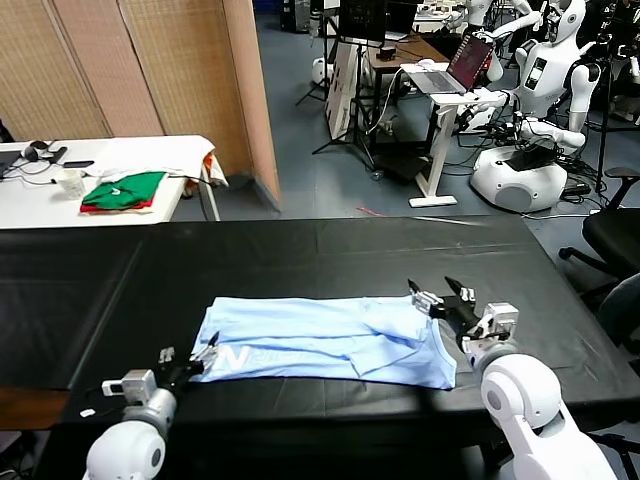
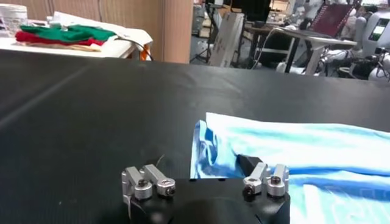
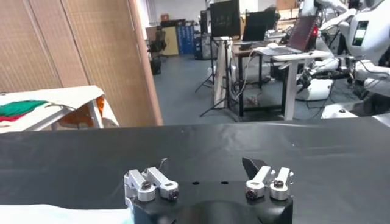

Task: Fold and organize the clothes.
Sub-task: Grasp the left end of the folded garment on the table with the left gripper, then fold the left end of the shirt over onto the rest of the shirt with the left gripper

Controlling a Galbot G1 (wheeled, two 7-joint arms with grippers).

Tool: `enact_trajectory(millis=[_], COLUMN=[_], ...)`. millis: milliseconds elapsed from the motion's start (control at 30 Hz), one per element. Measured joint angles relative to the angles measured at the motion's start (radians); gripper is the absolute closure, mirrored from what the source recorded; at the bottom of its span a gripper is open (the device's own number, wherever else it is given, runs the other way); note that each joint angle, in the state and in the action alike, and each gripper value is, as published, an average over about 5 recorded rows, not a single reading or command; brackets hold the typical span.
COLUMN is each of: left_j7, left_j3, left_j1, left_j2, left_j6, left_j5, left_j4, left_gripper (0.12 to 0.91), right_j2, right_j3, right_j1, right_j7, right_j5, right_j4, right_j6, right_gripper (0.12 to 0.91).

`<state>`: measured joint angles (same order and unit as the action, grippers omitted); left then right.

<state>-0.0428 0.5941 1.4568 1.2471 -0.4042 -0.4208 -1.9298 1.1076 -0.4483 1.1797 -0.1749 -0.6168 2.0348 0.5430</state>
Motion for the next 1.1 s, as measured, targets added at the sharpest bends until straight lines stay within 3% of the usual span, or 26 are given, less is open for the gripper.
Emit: enact_trajectory(millis=[100, 167, 267, 467, 600, 867, 1100], left_j7=[0.009, 0.016, 0.025, 0.028, 0.031, 0.056, 0.055], left_j3=[-0.009, -0.016, -0.021, -0.021, -0.007, 0.074, 0.159], left_j1=[0.005, 0.006, 0.005, -0.003, 0.001, 0.041, 0.062], left_j2=[0.000, 0.000, -0.002, -0.012, -0.029, -0.133, -0.243], left_j6=[0.002, 0.003, 0.001, -0.025, -0.029, 0.028, 0.065], left_j5=[0.022, 0.034, 0.040, 0.016, 0.065, 0.233, 0.262], left_j4=[-0.007, -0.009, -0.010, -0.019, -0.032, -0.033, 0.009], left_gripper=[0.737, 0.811, 0.852, 0.859, 0.859, 0.859, 0.859], right_j2=[0.003, 0.004, 0.004, 0.008, 0.009, 0.028, 0.044], right_j3=[0.002, 0.003, 0.003, -0.001, -0.009, -0.013, -0.027], right_j1=[-0.003, -0.005, -0.006, -0.001, 0.006, 0.031, 0.065], right_j7=[0.001, 0.001, 0.002, 0.002, 0.002, 0.002, 0.006], right_j5=[0.003, 0.004, 0.005, 0.008, 0.008, 0.009, 0.017], right_j4=[-0.002, -0.003, -0.003, 0.000, 0.009, 0.029, 0.054], right_j6=[0.000, 0.000, -0.001, -0.001, -0.003, -0.013, -0.028], right_gripper=[0.118, 0.118, 0.118, 0.118, 0.118, 0.118, 0.118])
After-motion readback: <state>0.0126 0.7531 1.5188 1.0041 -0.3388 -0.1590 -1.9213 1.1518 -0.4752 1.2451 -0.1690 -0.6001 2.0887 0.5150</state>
